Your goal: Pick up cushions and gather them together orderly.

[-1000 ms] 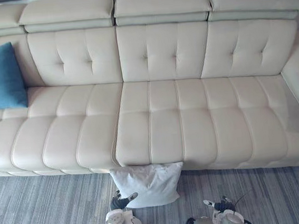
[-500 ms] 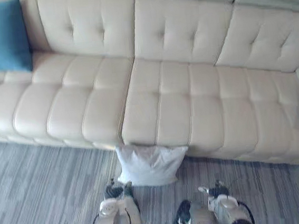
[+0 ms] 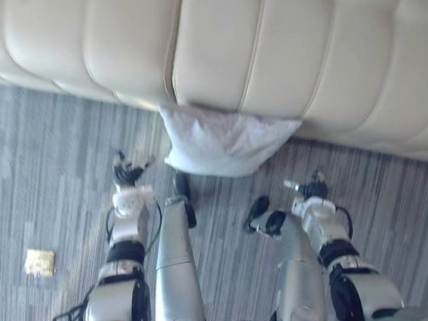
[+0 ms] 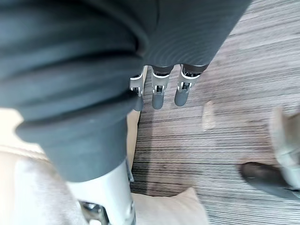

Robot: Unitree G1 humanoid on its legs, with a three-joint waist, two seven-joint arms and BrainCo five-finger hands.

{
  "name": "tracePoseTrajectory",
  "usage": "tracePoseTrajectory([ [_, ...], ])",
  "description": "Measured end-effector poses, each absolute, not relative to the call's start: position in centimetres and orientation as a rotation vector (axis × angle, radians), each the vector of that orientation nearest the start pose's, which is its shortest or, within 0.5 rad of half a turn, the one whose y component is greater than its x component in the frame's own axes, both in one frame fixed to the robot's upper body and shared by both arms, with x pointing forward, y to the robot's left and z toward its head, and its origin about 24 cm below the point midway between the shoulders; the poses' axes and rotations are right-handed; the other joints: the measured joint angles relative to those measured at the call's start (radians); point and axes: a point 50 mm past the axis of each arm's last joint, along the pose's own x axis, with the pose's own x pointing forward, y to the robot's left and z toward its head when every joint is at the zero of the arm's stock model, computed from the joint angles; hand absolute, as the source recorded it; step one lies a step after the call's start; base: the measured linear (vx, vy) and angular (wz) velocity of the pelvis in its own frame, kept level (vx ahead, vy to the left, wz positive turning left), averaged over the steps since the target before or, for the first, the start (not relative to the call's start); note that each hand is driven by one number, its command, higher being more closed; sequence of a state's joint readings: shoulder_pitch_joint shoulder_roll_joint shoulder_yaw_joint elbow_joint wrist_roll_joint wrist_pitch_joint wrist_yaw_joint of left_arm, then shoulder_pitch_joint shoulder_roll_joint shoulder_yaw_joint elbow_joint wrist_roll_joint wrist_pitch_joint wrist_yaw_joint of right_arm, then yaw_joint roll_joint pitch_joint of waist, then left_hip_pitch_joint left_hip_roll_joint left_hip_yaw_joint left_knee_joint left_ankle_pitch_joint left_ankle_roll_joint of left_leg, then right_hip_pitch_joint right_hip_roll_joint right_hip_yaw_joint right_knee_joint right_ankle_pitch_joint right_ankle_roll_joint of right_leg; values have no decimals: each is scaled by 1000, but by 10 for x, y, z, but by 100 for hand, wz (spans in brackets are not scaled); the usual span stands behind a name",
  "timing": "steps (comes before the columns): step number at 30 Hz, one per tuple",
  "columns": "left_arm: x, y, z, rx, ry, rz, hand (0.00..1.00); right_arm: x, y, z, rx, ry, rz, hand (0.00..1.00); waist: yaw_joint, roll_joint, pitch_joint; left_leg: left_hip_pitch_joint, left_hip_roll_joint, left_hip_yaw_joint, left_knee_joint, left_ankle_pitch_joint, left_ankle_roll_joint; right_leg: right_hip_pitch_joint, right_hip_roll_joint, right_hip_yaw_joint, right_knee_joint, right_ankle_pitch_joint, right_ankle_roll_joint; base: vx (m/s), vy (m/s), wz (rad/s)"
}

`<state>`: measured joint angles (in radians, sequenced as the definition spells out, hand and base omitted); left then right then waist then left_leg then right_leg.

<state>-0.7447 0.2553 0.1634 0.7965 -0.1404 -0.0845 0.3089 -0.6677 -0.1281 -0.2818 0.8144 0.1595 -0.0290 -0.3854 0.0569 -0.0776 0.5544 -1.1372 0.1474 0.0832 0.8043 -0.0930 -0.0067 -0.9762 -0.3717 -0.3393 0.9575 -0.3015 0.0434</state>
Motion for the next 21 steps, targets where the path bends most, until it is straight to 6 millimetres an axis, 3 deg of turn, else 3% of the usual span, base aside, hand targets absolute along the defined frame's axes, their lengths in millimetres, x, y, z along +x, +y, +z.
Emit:
tracePoseTrajectory([
  [5, 395, 193, 156, 16, -171, 346, 0, 385, -212, 122, 234, -24, -544, 0, -4, 2, 4, -127, -2, -5, 19, 12, -7, -142, 1, 29, 48, -9, -11, 1, 0, 1],
  [12, 404, 157, 199, -8, -296, 268, 0, 401, -193, 170, 332, -132, -500, 0, -9, 3, 5, -193, -2, -11, -7, 39, -16, -220, 4, 27, 56, -10, -13, -26, -14, 2],
  [13, 404, 150, 205, -15, -310, 259, 100, 402, -190, 175, 341, -141, -491, 100, -9, 3, 5, -193, -4, -10, -16, 43, -17, -225, 4, 30, 55, -10, -13, -39, -19, 3],
  [18, 403, 145, 216, -57, -341, 298, 100, 404, -165, 192, 364, -190, -442, 100, -18, 3, 5, -194, -4, -12, -25, 48, -24, -230, 9, 32, 56, -12, -15, -41, -25, 2],
  [21, 402, 147, 219, -80, -353, 324, 100, 403, -158, 189, 378, -187, -430, 100, -21, 3, 5, -194, -5, -15, -28, 54, -25, -231, 14, 43, 64, -12, -15, -40, -27, 8],
])
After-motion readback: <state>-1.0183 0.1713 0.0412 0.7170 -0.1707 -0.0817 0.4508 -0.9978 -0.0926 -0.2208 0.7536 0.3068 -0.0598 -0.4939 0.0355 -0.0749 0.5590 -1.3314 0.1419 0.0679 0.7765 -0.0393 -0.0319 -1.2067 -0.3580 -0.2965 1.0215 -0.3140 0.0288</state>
